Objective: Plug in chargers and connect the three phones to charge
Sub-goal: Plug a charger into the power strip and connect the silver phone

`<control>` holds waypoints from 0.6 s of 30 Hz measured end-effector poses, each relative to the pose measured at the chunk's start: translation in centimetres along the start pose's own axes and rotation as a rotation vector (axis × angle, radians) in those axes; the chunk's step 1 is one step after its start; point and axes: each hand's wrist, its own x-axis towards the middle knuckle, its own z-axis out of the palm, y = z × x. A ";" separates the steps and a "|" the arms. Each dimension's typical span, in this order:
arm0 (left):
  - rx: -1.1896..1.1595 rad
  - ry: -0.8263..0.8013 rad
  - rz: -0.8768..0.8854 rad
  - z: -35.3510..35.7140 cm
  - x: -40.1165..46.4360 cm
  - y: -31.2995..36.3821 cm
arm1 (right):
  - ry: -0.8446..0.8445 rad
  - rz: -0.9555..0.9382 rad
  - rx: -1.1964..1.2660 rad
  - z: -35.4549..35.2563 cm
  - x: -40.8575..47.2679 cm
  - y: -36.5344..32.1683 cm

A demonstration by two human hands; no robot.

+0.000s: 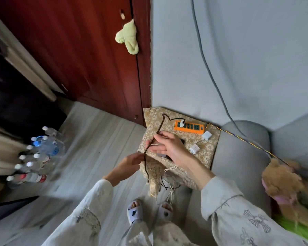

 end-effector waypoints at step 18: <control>-0.541 0.271 0.233 -8.0 -2.3 13.4 | -0.180 0.077 -0.475 3.3 -0.6 -1.3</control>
